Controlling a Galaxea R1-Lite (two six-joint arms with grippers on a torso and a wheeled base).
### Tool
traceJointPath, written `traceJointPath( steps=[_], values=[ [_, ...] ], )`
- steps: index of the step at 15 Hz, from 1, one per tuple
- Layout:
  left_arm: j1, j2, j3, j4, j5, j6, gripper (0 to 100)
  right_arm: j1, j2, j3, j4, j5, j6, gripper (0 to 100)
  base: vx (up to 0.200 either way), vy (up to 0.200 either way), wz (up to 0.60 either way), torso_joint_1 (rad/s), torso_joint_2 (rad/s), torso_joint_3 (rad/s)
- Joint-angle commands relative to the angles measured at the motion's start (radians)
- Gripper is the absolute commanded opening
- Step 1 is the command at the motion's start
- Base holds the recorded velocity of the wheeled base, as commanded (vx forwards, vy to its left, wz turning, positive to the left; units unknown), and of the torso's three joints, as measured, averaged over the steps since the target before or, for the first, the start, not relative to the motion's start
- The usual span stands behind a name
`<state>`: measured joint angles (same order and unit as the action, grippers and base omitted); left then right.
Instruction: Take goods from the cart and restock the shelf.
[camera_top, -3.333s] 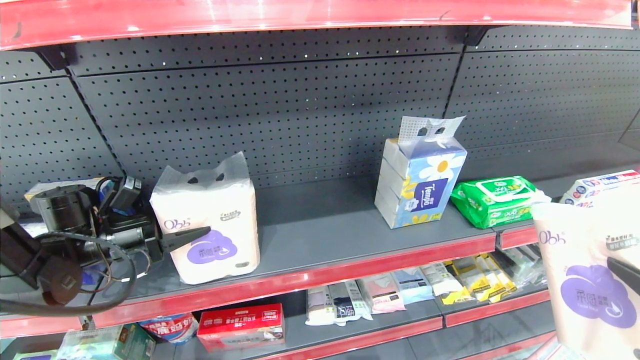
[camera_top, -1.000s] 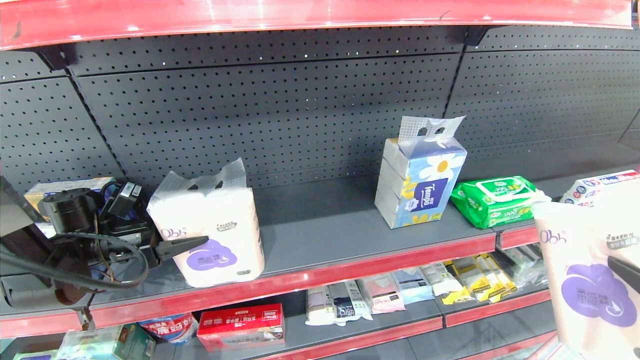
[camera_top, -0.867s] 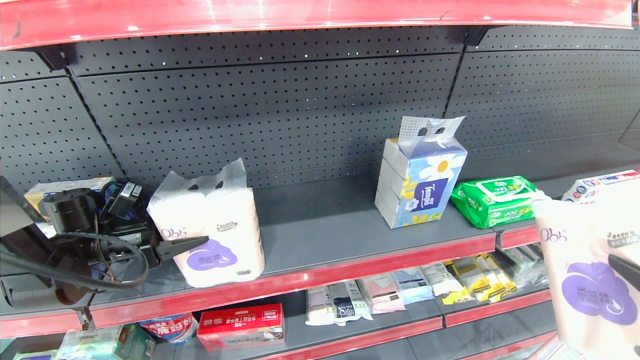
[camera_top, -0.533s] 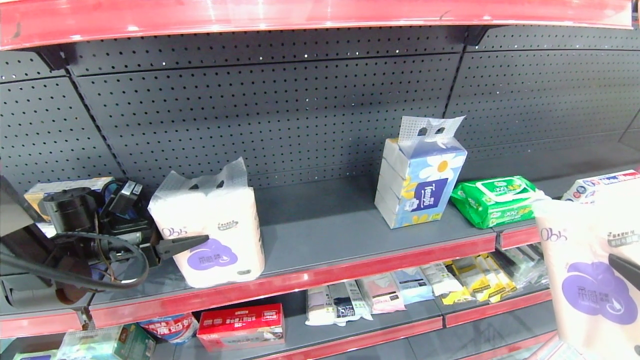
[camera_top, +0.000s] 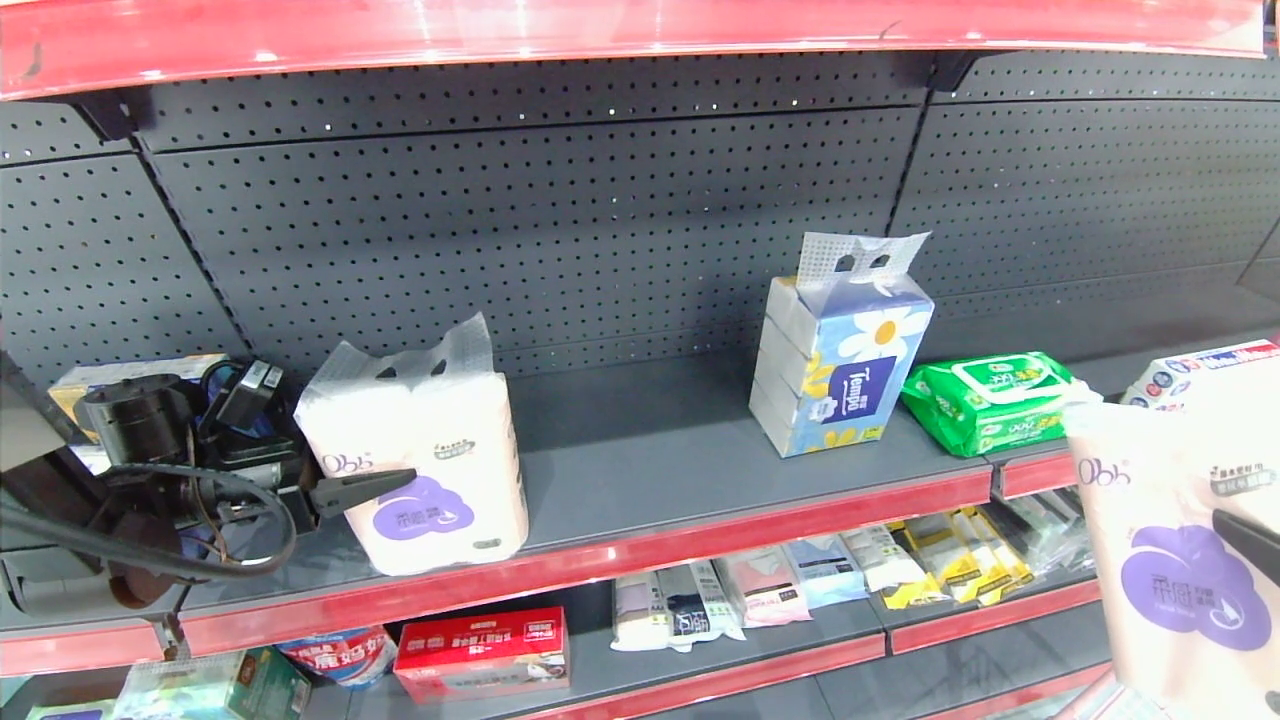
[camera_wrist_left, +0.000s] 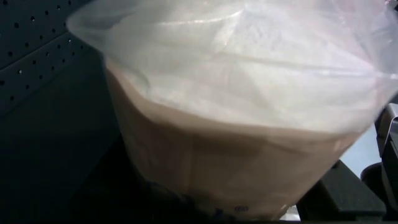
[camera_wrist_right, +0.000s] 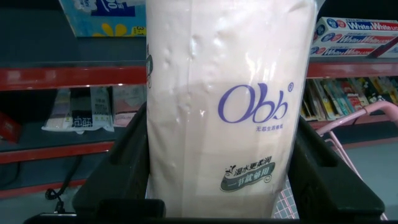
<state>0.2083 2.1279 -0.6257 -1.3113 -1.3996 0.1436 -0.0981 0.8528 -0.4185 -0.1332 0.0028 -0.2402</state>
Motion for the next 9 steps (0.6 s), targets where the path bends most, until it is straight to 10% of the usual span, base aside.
traceJointPath(
  steps=[1,7,8,9],
  values=[
    [0.000,0.001,0.000,0.000,0.001,-0.001,0,0.000,0.003,0.000,0.000,0.000,-0.001,0,0.000,0.000,0.00,0.000,0.00,0.000],
    [0.000,0.003,0.000,0.000,0.002,0.002,0,0.000,0.006,-0.002,0.000,0.000,-0.002,0,0.000,0.000,0.00,0.000,0.00,0.000],
    [0.000,0.003,0.001,0.000,0.002,0.002,100,0.000,0.006,-0.002,0.000,0.000,-0.001,0,0.000,0.000,0.00,0.000,0.00,0.000],
    [0.000,0.003,0.001,0.001,0.002,0.002,100,0.000,0.006,-0.002,0.000,0.000,-0.002,0,0.000,0.000,0.00,0.000,0.00,0.000]
  ],
)
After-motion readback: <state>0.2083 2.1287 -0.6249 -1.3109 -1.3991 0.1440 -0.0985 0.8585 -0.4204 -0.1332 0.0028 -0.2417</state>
